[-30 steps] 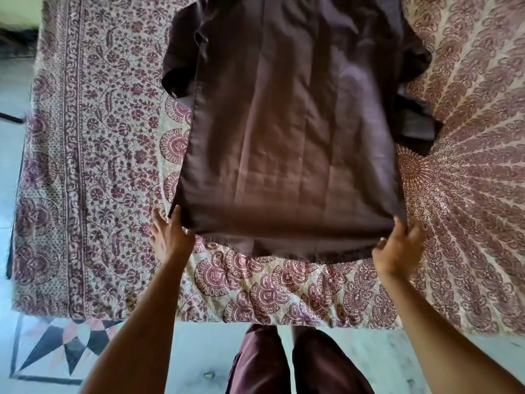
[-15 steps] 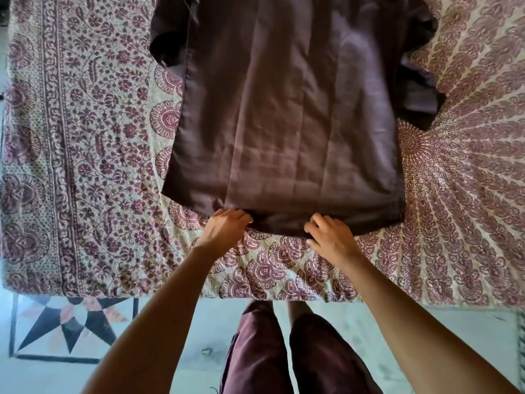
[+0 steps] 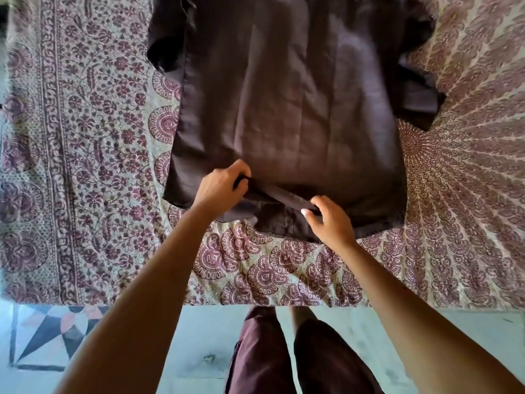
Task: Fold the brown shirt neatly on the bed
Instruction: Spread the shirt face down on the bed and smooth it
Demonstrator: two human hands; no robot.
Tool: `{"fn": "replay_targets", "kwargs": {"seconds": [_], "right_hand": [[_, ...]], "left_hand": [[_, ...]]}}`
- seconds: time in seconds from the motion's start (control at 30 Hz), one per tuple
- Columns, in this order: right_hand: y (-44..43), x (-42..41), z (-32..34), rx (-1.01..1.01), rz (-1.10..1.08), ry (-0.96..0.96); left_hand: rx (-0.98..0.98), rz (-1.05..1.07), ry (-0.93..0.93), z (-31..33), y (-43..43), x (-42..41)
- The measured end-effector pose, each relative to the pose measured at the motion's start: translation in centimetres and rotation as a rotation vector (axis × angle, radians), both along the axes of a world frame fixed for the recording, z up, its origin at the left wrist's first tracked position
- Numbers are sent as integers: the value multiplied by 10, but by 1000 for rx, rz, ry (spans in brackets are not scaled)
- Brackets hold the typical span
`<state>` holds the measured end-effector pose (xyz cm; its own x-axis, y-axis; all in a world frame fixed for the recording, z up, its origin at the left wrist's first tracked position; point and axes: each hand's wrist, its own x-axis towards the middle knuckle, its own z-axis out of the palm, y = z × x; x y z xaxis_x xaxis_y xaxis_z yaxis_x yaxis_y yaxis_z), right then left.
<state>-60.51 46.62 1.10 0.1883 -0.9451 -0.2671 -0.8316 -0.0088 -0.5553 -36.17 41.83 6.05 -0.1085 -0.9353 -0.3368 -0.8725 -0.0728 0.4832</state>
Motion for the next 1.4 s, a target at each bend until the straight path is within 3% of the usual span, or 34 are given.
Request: {"fn": "replay_targets", "kwargs": {"seconds": [0.13,0.23,0.33,0.4,0.53,0.6,0.7,0.93,1.03,1.13,1.3,1.4], "right_hand": [[-27,-7,10,-154,-209,-28],[-42,-6,17,-304,-262,40],[-39,-5,11,-384,-111,186],[-28,-4,7,-380,18,269],[8,1,-5,-307,402,190],[28,3,-11,-212,548,188],[40,7,-14,-119,485,249],[29,9,-15,-176,451,258],[25,3,-8,-150,276,86],[28,-4,-1,-208,241,9],[45,-5,-13,-185,430,67],[52,-2,-18,-160,407,103]], "left_hand": [[-171,92,-4,-4,-17,3],[-292,-38,-48,-10,-18,-1],[-155,-125,-293,-25,-10,0],[-69,-135,-356,-33,0,4],[-324,-326,-236,-35,32,-11],[-280,-533,-100,-38,51,-24],[-135,-672,-137,-53,72,-34],[-130,-712,-202,-55,67,-37],[-178,-649,-159,-55,67,-45],[-196,-588,-100,-58,86,-55],[-183,-366,6,-58,104,-50],[-220,-115,-50,-53,104,-24]]}}
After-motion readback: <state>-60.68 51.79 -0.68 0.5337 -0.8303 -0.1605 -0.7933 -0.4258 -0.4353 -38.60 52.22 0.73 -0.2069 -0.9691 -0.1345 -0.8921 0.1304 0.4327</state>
